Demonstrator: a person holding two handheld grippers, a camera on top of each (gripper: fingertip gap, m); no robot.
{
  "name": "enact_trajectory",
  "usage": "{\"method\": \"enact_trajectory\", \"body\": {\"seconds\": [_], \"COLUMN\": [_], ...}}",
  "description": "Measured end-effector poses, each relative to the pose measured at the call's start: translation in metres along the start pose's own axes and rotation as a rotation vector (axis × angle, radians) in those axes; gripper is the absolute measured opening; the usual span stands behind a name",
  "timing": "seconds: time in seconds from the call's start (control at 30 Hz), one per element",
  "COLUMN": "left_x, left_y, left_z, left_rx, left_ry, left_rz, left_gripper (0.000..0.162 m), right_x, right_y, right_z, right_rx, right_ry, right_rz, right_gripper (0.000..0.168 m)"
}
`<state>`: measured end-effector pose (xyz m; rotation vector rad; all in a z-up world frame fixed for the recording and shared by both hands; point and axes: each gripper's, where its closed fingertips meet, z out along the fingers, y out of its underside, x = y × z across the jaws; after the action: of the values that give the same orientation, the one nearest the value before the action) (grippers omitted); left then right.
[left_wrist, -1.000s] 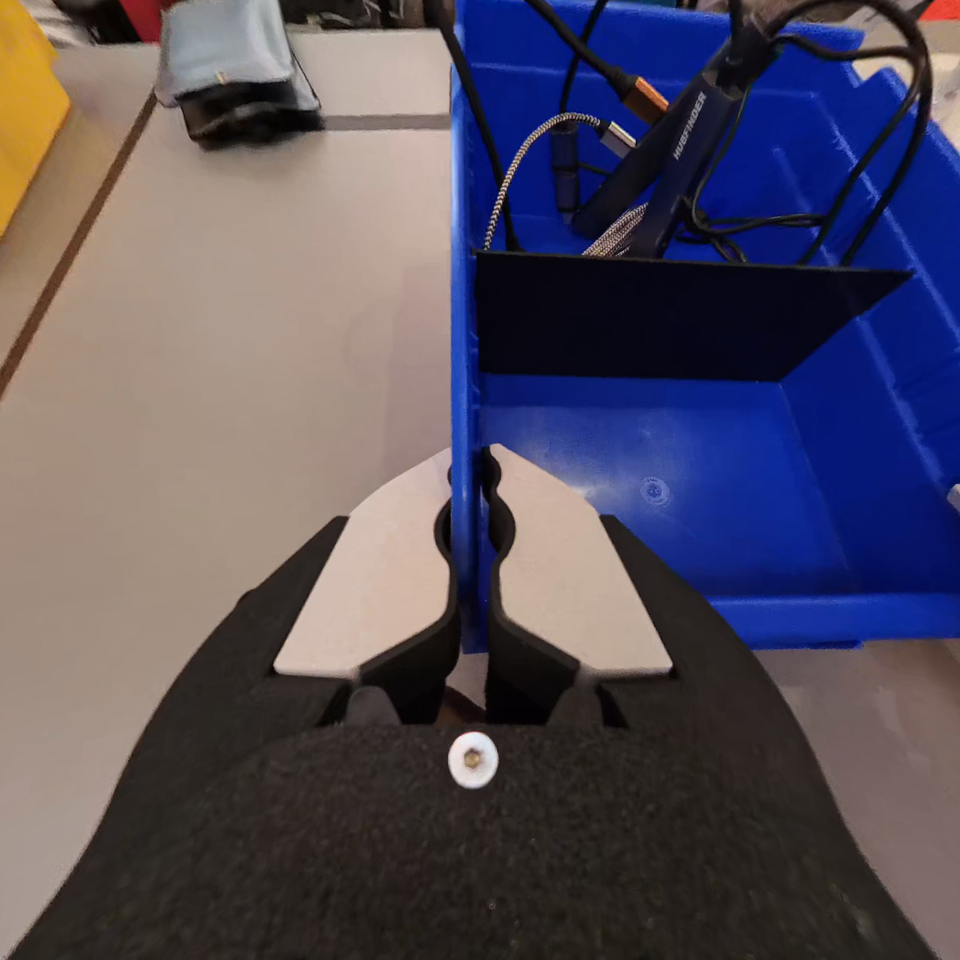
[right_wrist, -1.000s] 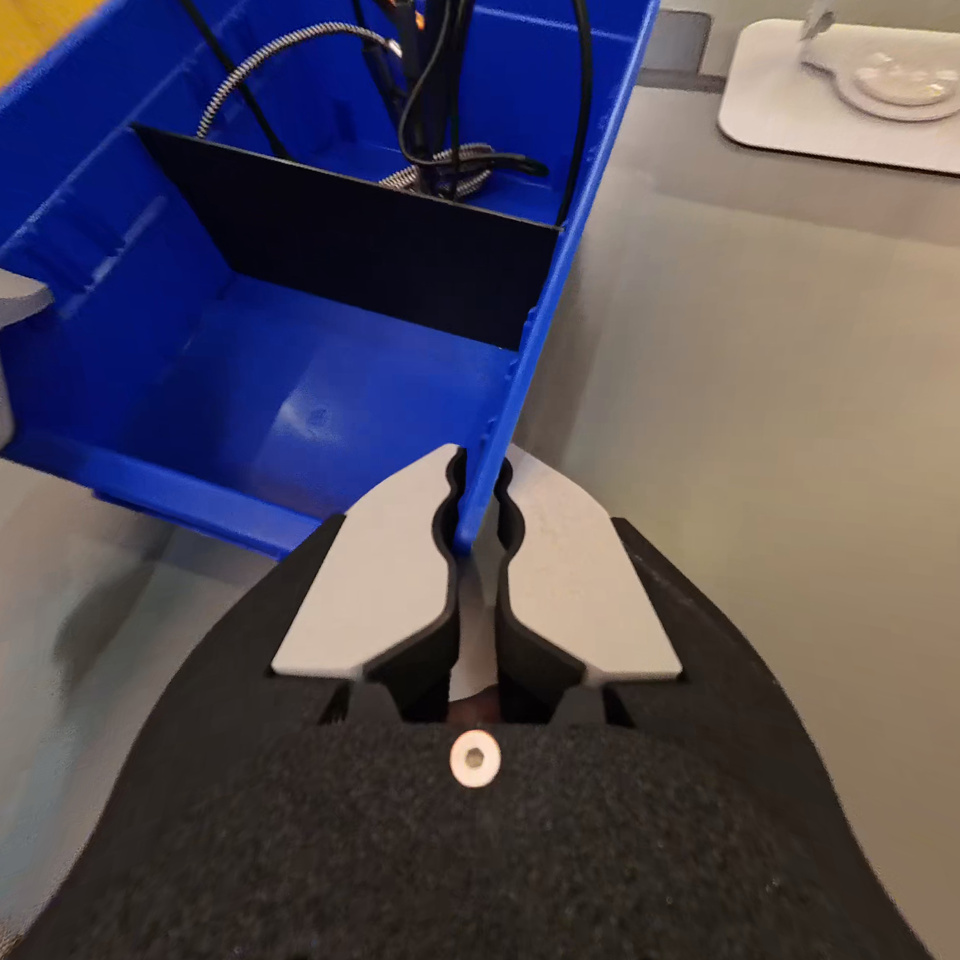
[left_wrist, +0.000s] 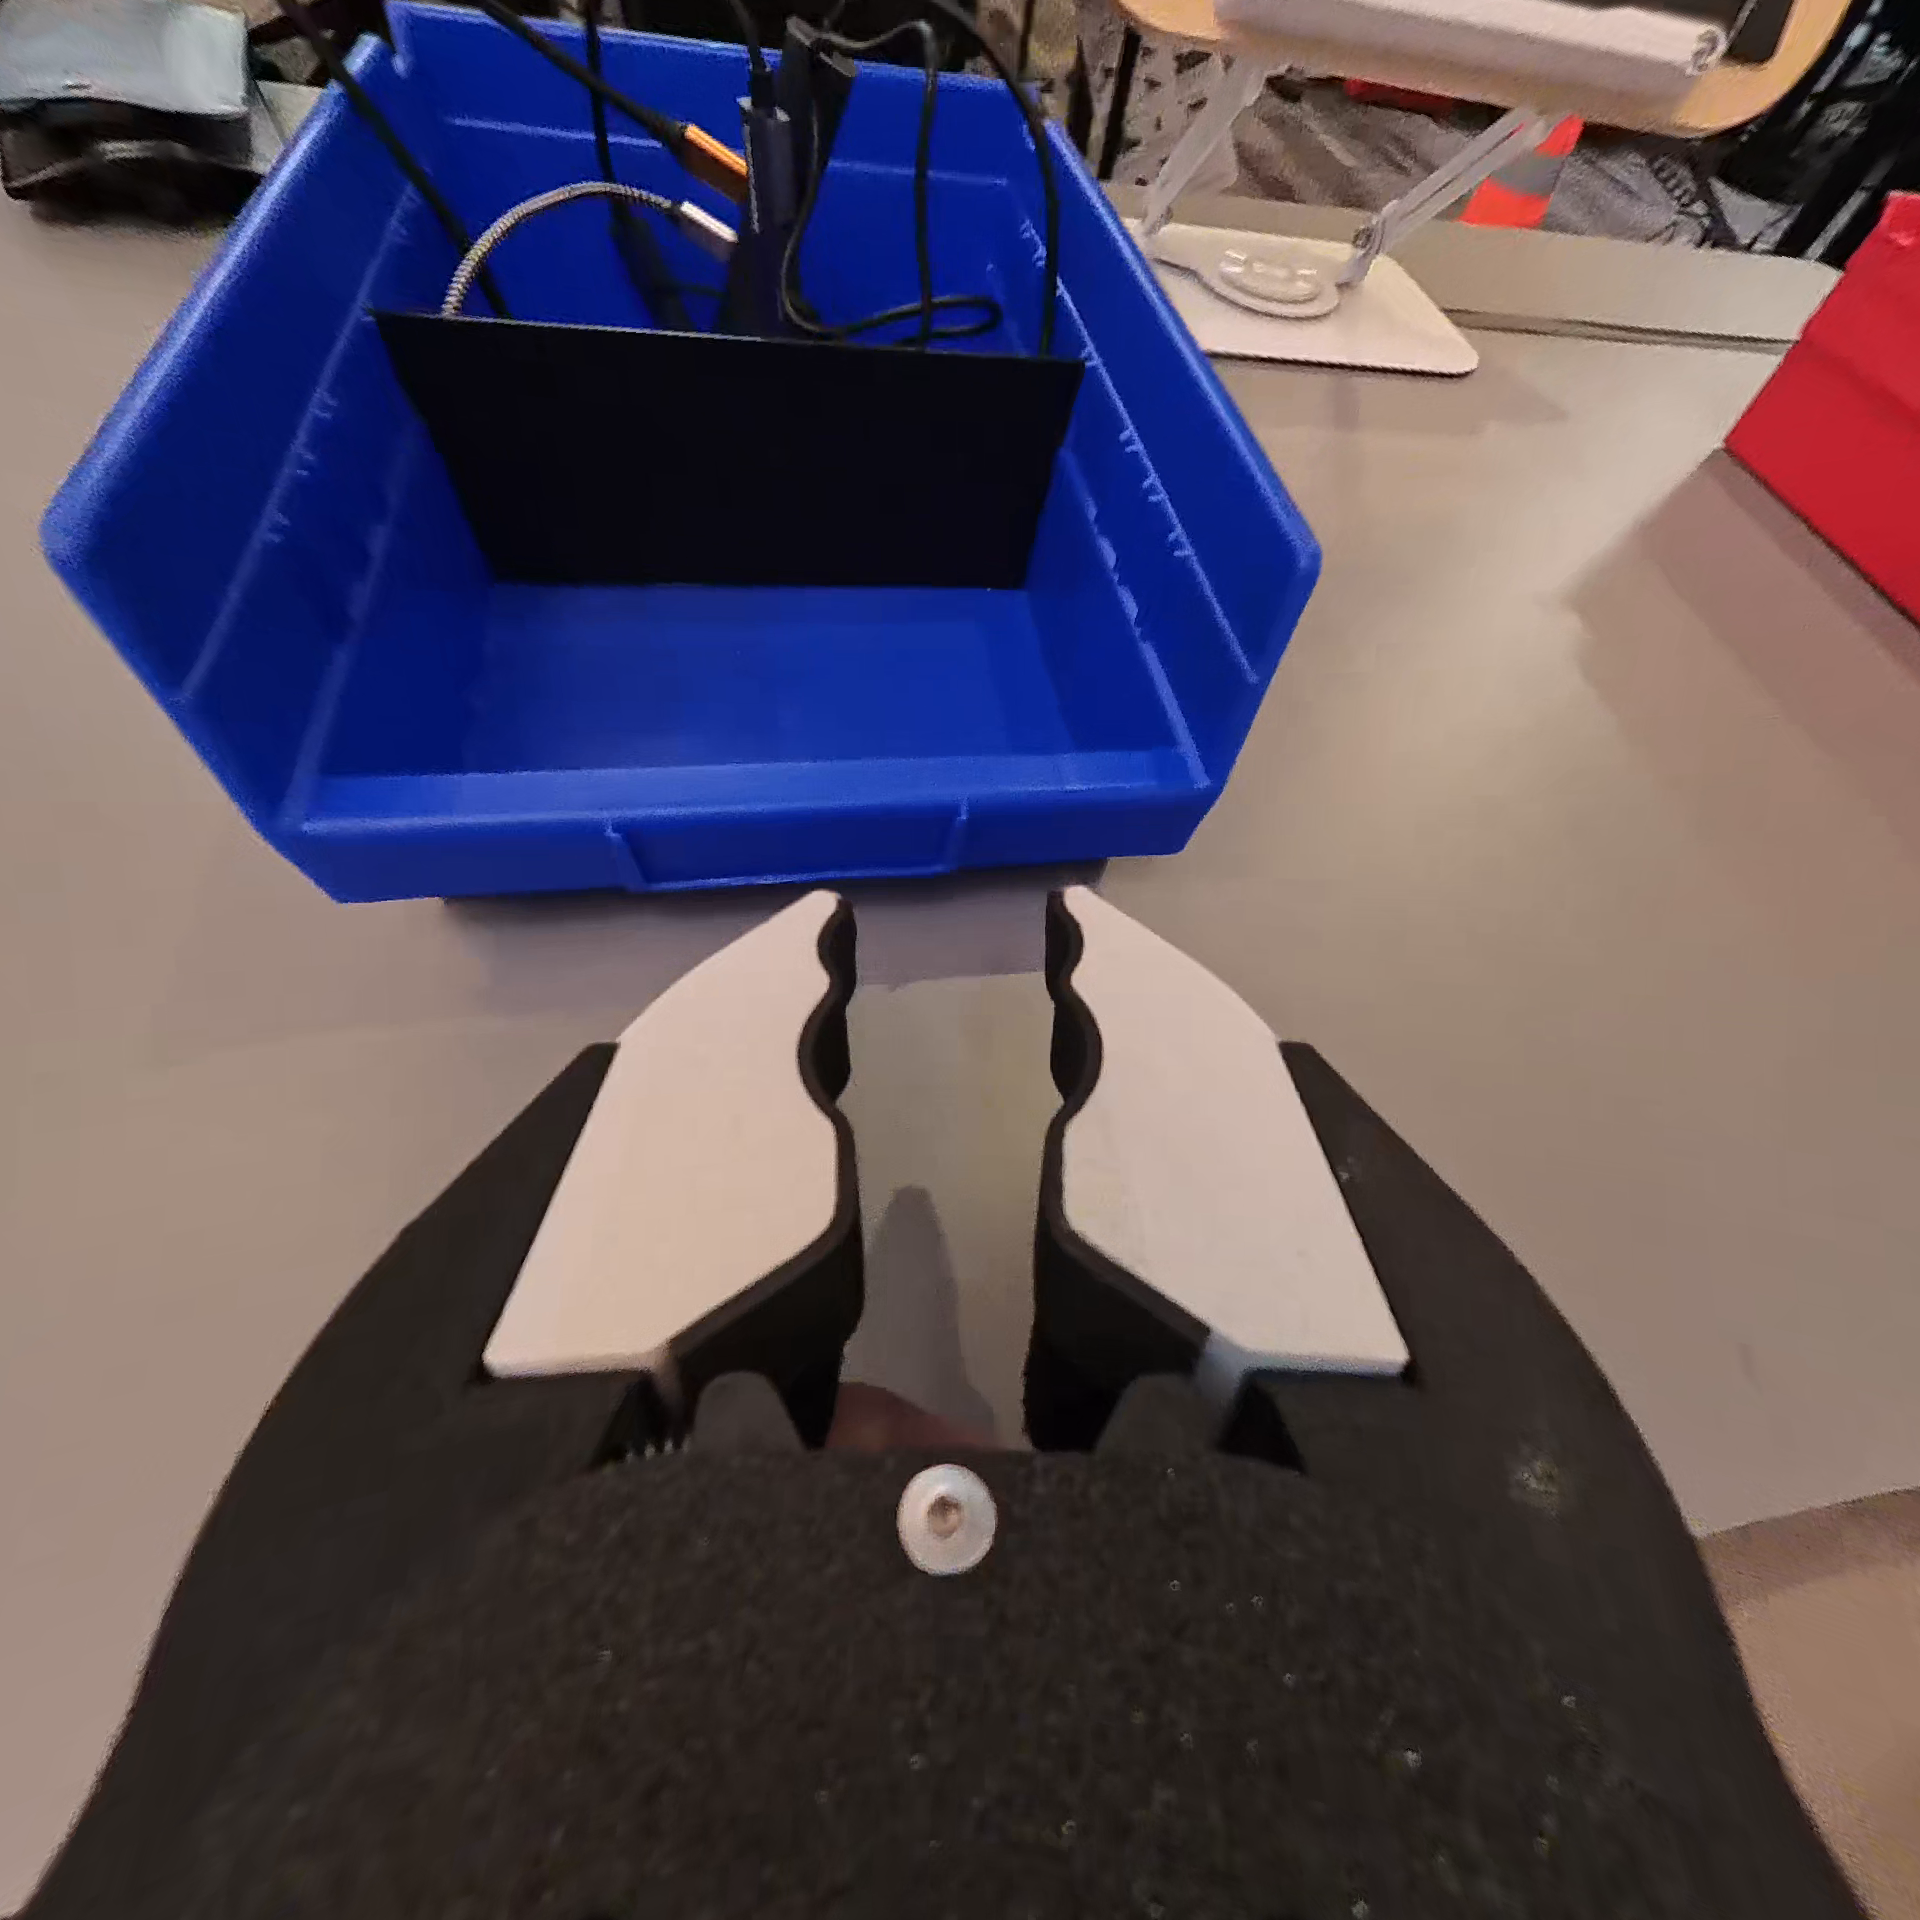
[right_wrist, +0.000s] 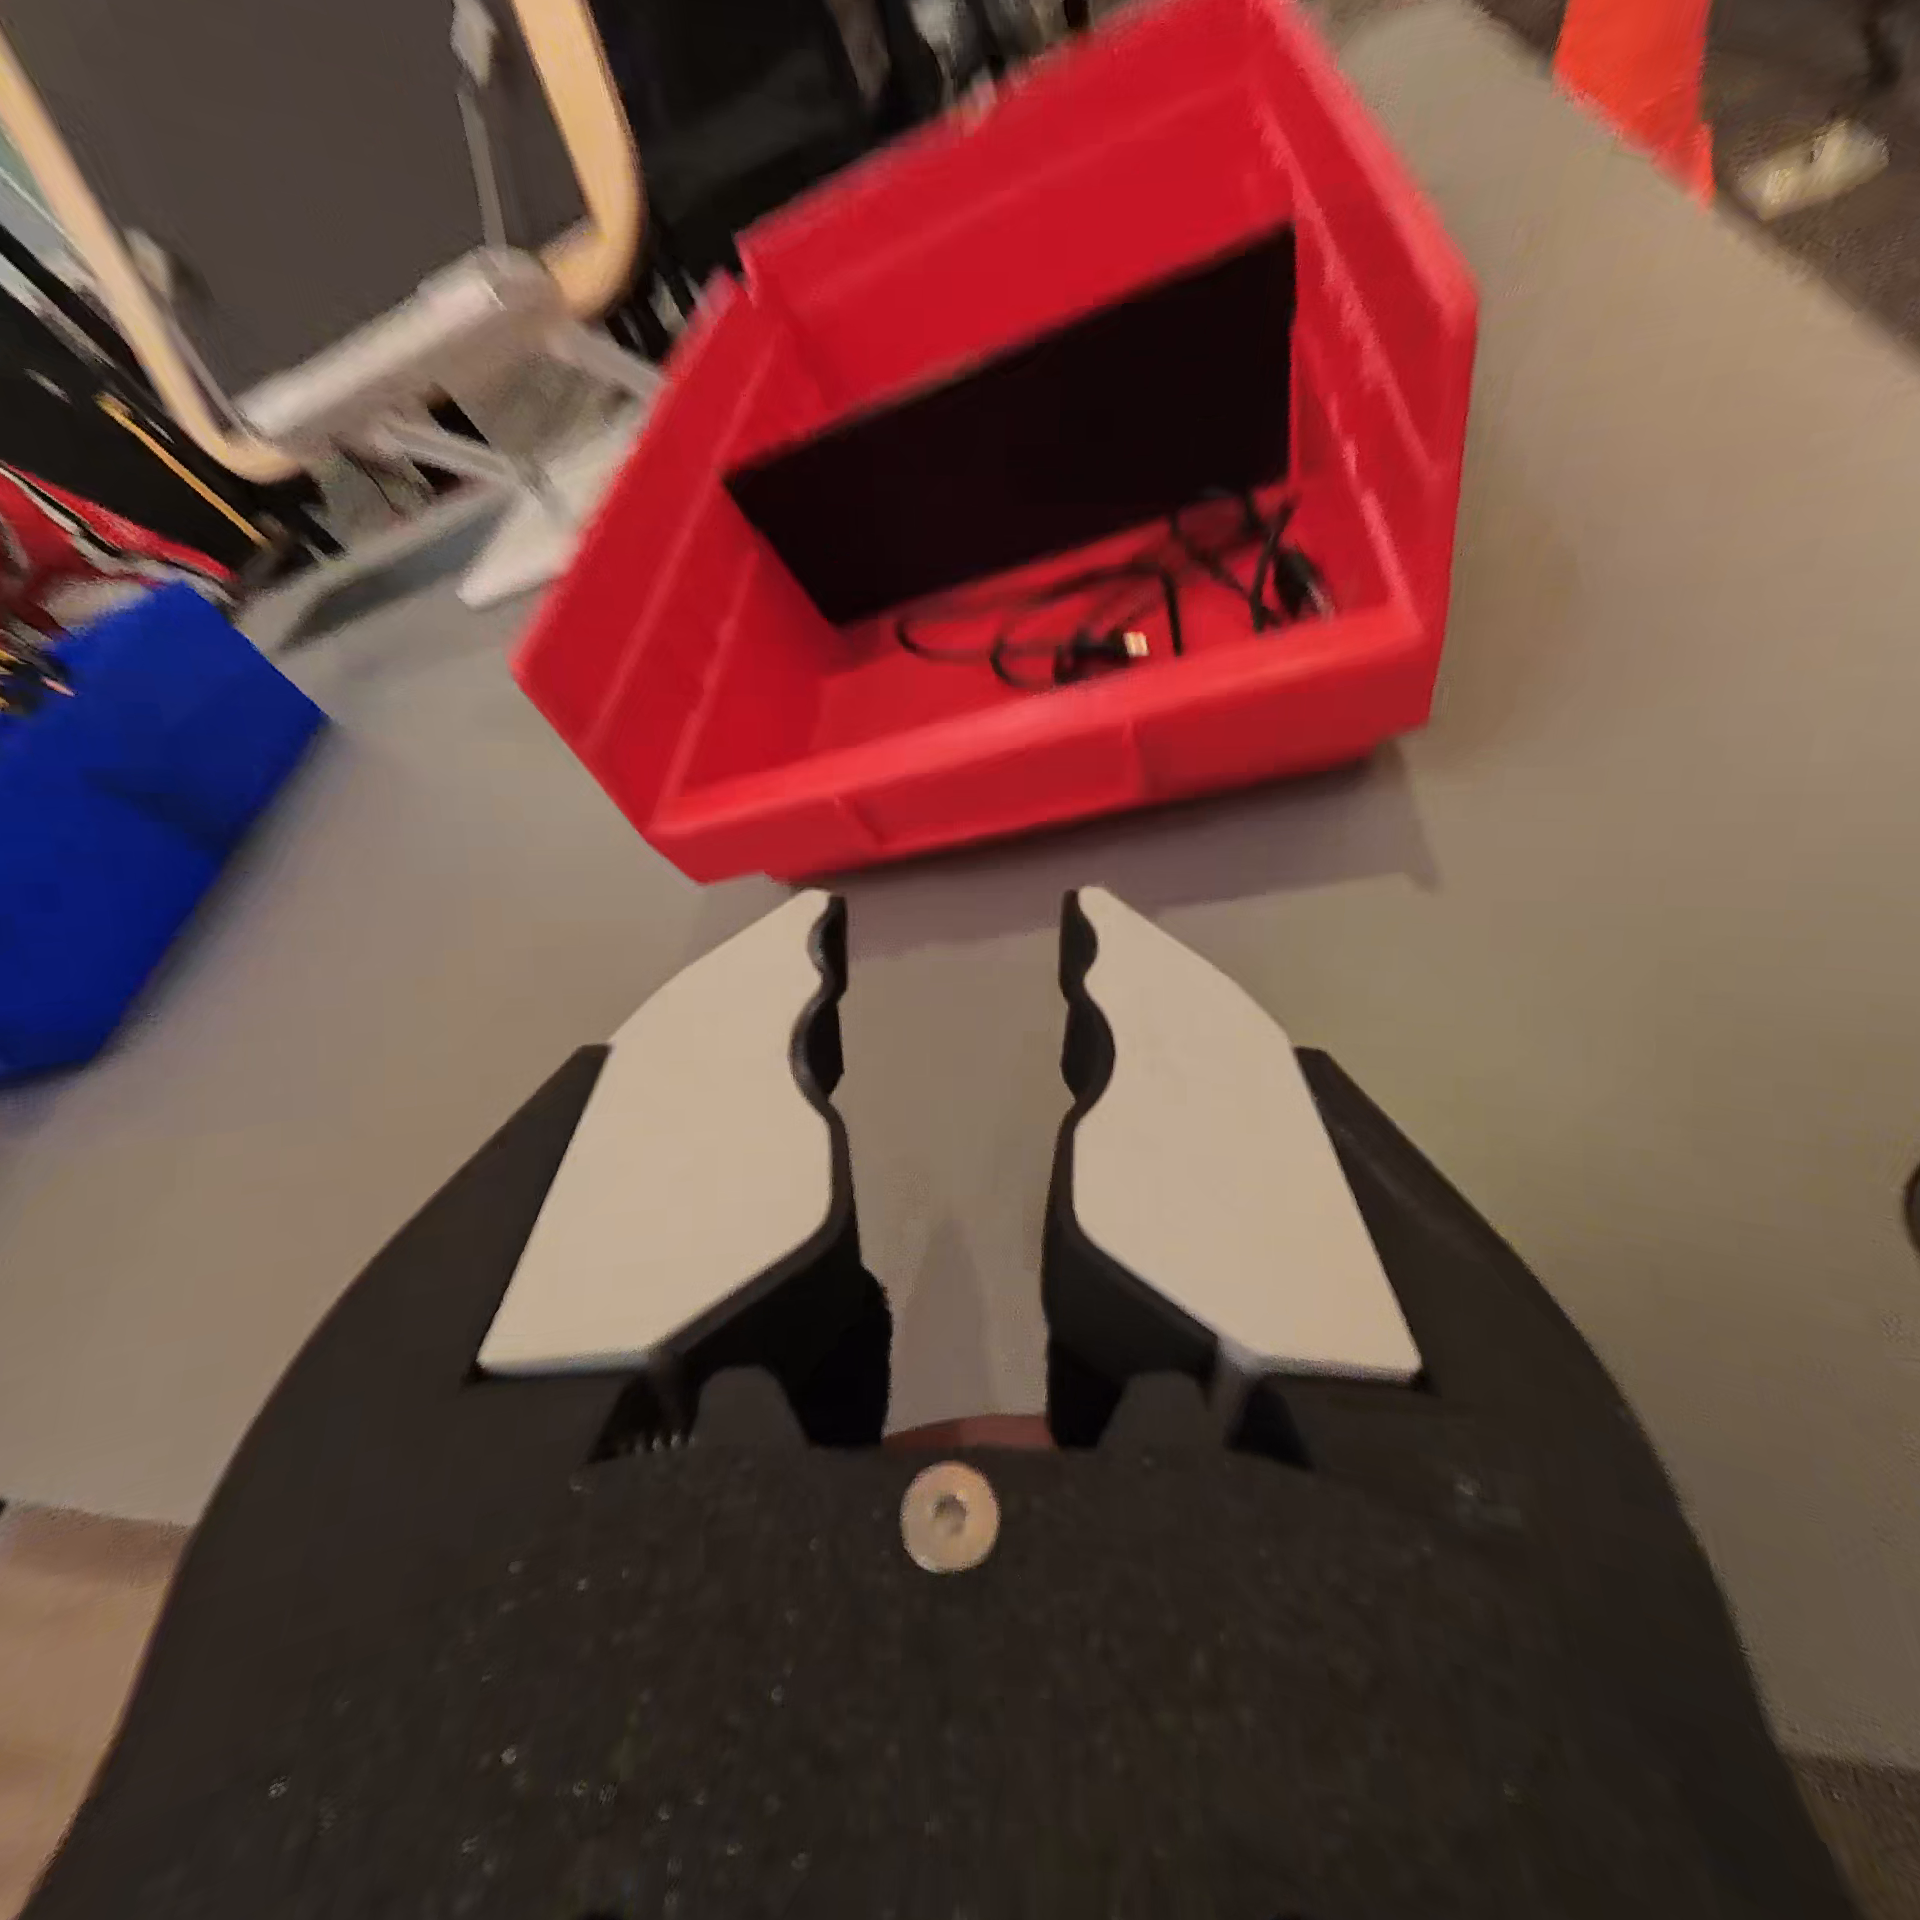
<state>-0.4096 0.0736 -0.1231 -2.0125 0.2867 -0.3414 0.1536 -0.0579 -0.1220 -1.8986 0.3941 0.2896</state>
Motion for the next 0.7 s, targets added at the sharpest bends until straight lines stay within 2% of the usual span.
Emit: {"method": "enact_trajectory", "body": {"seconds": [0.07, 0.13, 0.37, 0.57, 0.7], "left_x": [0.003, 0.005, 0.000, 0.005, -0.004], "left_y": [0.005, 0.013, 0.022, 0.024, 0.035], "left_z": [-0.001, -0.002, -0.018, -0.007, -0.001], "left_rx": [-0.005, -0.043, -0.050, -0.066, -0.122], "left_ry": [0.006, -0.004, -0.048, 0.015, -0.030], "left_rz": [0.013, 0.027, 0.091, 0.003, 0.058], "left_gripper": [0.034, 0.034, 0.035, 0.035, 0.039], "right_x": [0.004, 0.006, -0.009, -0.002, -0.013], "right_y": [-0.014, -0.012, -0.008, -0.004, -0.009], "right_z": [-0.005, -0.003, 0.003, 0.013, 0.027], "right_rx": [0.092, 0.088, 0.071, 0.029, 0.037], "right_ry": [0.064, 0.108, 0.058, 0.107, 0.072], "right_rz": [-0.068, -0.131, -0.125, -0.185, -0.170], "right_gripper": [0.033, 0.033, 0.031, 0.028, 0.026]}}
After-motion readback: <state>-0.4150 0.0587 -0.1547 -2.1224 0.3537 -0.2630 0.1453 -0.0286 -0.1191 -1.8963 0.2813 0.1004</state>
